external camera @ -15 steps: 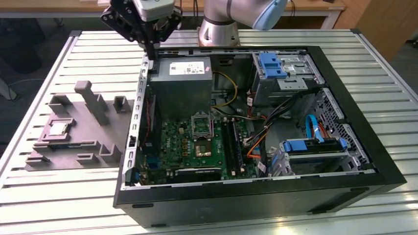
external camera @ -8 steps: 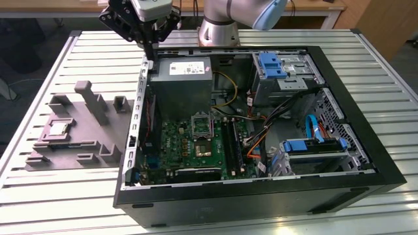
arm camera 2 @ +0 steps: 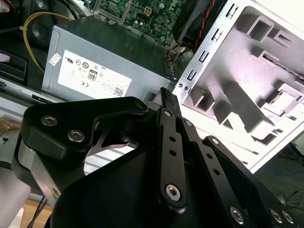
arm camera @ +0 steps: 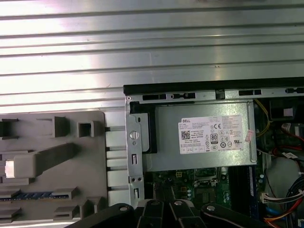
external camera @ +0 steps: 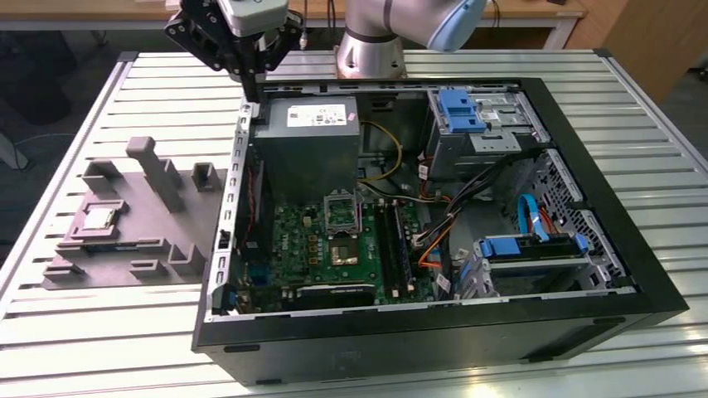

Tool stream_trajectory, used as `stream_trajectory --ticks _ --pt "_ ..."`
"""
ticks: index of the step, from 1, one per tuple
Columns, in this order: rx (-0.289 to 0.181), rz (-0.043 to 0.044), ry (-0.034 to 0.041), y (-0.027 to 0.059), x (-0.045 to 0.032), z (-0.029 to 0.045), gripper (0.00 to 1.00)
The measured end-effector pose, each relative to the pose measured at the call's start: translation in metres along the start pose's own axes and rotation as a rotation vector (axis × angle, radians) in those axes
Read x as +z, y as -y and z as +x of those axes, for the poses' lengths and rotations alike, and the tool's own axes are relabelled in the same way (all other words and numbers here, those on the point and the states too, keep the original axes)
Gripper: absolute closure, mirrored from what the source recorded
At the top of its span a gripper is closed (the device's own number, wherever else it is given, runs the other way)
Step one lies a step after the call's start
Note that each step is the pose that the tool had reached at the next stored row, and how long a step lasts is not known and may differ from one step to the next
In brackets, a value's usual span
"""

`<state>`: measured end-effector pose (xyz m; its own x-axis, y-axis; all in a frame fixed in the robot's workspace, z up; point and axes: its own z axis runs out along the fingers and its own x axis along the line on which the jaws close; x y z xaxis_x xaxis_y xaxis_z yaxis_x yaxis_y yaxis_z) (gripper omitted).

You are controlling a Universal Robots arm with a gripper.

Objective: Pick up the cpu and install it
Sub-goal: 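Reach for the cpu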

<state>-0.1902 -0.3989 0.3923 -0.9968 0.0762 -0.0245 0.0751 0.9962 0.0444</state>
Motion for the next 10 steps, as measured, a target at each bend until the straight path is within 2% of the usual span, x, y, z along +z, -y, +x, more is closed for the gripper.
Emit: stream_trajectory --ticks 10 --pt "0.000 0.0001 0.0000 0.0003 -0.0001 0.0041 0.89"
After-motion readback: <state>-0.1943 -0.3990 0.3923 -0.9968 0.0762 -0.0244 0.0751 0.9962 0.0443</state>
